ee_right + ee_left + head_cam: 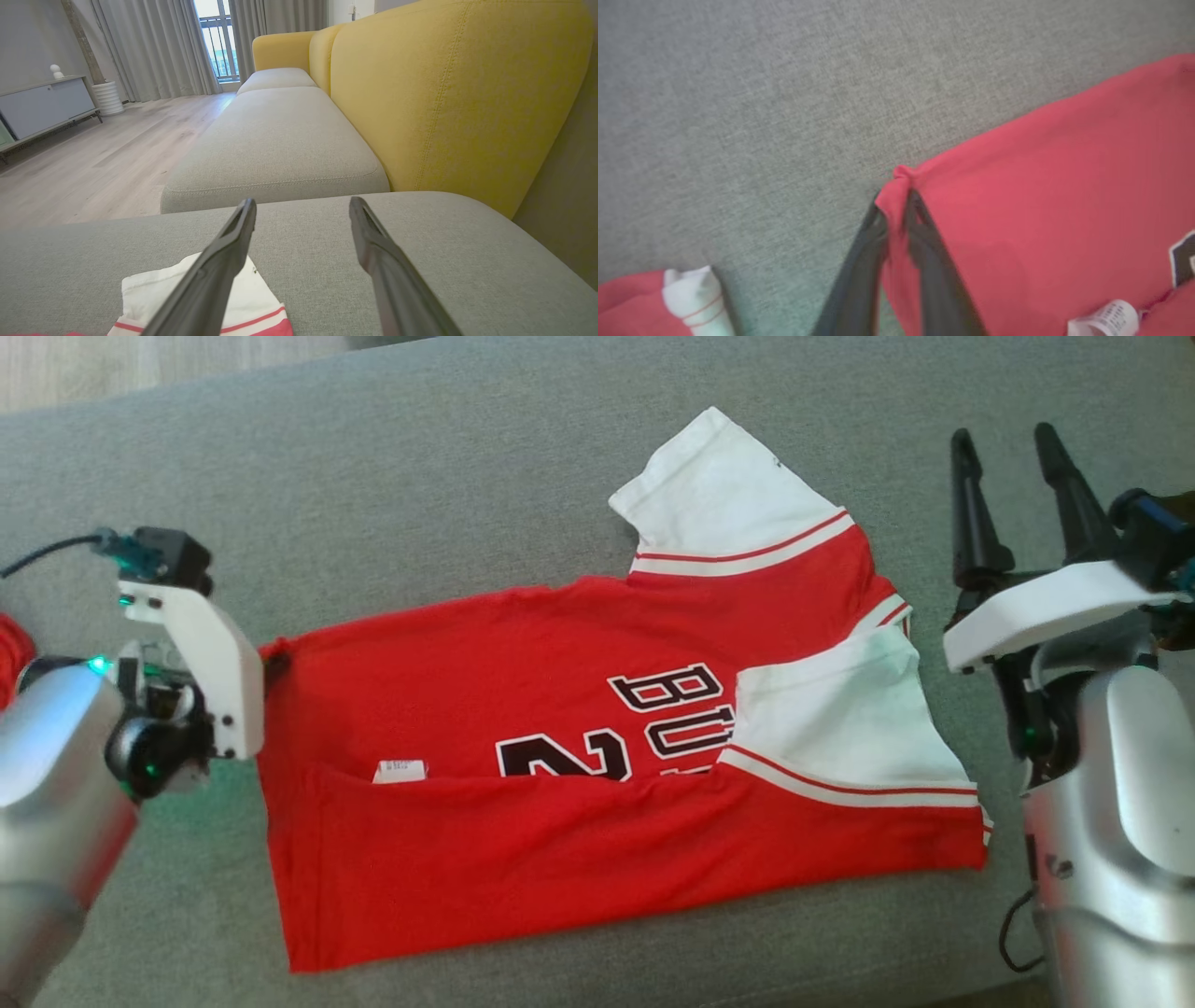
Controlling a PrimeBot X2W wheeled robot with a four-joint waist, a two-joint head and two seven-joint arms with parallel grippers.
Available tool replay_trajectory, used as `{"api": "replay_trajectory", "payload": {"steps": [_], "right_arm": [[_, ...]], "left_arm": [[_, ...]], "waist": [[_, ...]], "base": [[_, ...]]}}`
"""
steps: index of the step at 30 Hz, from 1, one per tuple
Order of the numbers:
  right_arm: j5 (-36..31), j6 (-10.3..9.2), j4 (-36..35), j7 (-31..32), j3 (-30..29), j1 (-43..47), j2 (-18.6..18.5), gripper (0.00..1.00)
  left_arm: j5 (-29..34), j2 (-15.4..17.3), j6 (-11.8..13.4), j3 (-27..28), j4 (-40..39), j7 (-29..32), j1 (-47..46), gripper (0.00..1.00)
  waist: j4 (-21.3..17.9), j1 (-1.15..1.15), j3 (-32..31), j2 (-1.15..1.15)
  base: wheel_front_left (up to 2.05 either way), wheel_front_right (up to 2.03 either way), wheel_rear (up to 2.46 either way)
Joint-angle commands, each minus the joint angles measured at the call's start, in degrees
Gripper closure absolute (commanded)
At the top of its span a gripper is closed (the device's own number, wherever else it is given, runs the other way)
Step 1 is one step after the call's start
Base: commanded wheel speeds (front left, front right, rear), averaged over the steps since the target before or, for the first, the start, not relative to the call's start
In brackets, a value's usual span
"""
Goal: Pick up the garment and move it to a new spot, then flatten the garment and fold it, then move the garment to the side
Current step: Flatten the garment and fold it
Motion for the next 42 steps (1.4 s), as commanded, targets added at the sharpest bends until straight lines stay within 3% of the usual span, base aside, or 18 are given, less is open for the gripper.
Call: {"api": "replay_trajectory", "payload": {"steps": [1,14,22,28,36,42], "right_arm": [[0.1,-0.04,-2.2,-0.3,0.6,-2.0,-0.3,0.0],[0.1,-0.04,-1.1,3.8,-0.3,-4.8,-4.8,0.0],[0.0,-0.04,6.1,11.9,0.4,-11.1,-9.3,0.0],[-0.1,-0.04,15.9,19.0,5.3,-16.5,-15.6,0.0],[5.3,-0.04,24.5,21.0,14.5,-22.0,-22.4,0.0],[9.7,-0.04,27.0,20.5,18.3,-24.5,-23.8,0.0]], "left_arm": [[-0.1,2.1,0.1,0.7,-0.9,-0.6,-0.3,1.0],[9.4,-0.9,1.2,1.4,-5.9,-25.2,-2.2,1.0],[15.0,-2.4,2.9,-2.9,-14.1,-29.0,0.6,1.0],[17.5,-5.2,4.3,-4.0,-17.6,-32.3,0.5,1.0],[18.7,-8.6,4.0,-5.3,-17.3,-33.8,-1.2,1.0],[18.9,-9.6,3.6,-5.6,-16.1,-34.2,-2.3,1.0]], "waist": [[0.4,0.0,-0.2,0.0],[7.6,0.0,-1.6,0.0],[13.8,0.0,1.1,0.0],[18.3,0.0,4.6,0.0],[22.5,0.0,7.8,0.0],[23.4,0.0,8.8,0.0]], "base": [[0.0,0.0,0.0],[0.0,0.0,0.0],[0.0,0.0,0.0],[0.0,0.0,0.0],[0.0,0.0,0.0],[0.0,0.0,0.0]]}}
